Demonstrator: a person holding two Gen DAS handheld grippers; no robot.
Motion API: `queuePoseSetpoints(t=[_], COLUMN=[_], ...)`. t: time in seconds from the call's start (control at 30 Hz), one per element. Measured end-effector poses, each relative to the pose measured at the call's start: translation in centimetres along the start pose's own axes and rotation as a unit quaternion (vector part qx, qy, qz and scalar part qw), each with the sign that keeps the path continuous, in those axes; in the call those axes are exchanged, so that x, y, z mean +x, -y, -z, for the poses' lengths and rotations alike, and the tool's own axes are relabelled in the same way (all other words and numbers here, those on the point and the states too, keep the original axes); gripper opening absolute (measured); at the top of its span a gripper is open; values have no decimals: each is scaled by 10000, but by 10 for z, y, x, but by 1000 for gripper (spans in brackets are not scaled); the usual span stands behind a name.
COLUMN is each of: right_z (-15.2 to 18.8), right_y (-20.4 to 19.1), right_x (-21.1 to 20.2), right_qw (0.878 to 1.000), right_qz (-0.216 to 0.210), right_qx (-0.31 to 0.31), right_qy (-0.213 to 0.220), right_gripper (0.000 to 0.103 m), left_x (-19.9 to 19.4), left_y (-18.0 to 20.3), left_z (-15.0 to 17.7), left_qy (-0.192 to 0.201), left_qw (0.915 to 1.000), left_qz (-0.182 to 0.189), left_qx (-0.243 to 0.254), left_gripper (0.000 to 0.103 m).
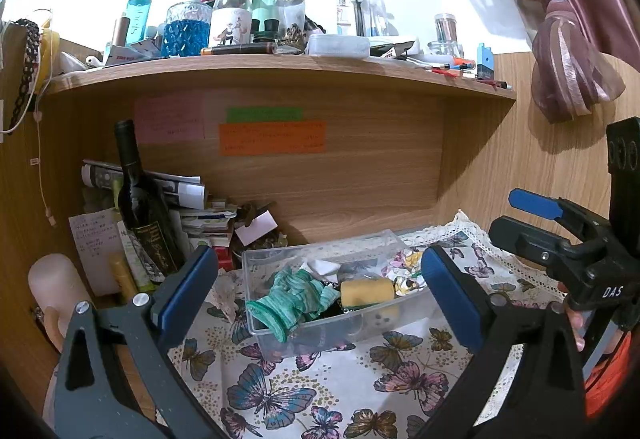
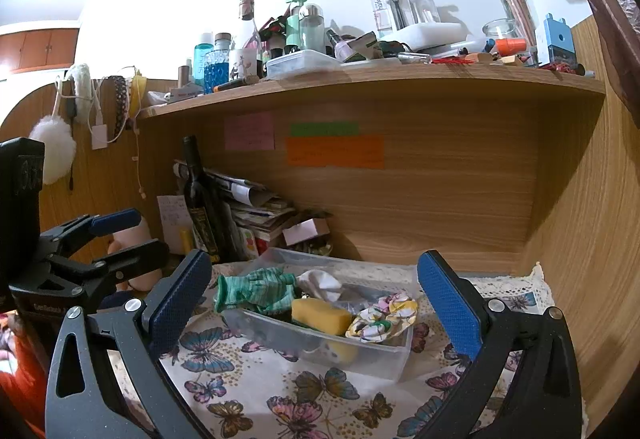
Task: Organize soft objects
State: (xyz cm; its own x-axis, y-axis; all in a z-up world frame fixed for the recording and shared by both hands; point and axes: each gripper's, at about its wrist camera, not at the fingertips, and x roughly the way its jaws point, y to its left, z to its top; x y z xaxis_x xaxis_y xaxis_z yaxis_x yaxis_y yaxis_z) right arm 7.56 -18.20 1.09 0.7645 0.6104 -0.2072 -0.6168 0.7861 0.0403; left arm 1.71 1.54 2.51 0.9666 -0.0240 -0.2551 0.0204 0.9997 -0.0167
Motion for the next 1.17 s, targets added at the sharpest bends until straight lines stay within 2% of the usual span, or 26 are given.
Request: queuePoseSetpoints(t=[1.17], right_z=[5], right_y=[6], right_x=[4], right_qw=[9999], right_qz=[50], right_qx=[115], right_qy=[-105], right_gripper=[103], left_x=[10], left_y=[4], left_z=[5], left_qy=[-187], left_qw=[9997], left_qz=[170], left_qx=[-4], left_gripper=[103])
